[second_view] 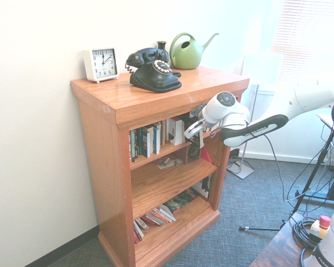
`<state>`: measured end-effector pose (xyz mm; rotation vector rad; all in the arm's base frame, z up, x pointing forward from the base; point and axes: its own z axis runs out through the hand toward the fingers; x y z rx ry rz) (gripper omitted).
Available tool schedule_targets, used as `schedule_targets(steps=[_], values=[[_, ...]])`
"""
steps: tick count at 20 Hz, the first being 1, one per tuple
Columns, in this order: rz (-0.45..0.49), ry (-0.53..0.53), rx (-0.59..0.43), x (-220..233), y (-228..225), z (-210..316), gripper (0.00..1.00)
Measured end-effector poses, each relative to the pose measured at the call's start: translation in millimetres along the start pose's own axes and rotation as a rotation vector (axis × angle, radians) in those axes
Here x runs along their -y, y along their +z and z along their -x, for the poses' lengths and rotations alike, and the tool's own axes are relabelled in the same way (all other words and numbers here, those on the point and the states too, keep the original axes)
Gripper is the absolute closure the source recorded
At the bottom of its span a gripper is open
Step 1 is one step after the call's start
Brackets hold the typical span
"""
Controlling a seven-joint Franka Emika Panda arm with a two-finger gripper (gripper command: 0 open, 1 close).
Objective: Organize the shelf
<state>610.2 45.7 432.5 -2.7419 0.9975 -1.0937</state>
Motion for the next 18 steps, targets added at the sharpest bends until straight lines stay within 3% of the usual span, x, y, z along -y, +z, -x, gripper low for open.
schedule_targets(steps=[12,18], values=[[-0.022,-0.048,-0.02,5.0,-5.6,6.0,0.0],[-0.05,-0.062,-0.008,-10.9,-29.4,39.9,0.0]])
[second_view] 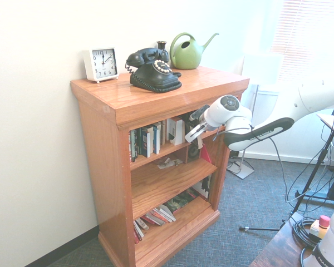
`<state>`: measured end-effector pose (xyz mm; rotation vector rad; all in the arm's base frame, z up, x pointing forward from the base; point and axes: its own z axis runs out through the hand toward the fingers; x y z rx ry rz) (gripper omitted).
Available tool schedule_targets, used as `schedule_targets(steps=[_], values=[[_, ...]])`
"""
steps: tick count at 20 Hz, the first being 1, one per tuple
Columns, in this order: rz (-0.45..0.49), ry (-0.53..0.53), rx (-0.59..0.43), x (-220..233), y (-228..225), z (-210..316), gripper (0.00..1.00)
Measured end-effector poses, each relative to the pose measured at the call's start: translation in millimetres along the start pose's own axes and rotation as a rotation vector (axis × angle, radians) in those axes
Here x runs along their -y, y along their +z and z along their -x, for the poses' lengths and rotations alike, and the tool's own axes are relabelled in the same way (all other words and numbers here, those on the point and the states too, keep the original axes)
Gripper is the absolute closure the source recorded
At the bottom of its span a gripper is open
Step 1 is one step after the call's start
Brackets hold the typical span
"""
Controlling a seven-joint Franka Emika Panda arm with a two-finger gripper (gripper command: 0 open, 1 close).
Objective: Organize the shelf
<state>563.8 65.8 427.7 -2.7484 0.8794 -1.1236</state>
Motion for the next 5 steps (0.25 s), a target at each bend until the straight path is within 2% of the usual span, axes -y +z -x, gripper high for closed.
schedule_targets(steps=[5], values=[[0.001,0.0,-0.003,-22.3,-31.7,26.7,0.0]])
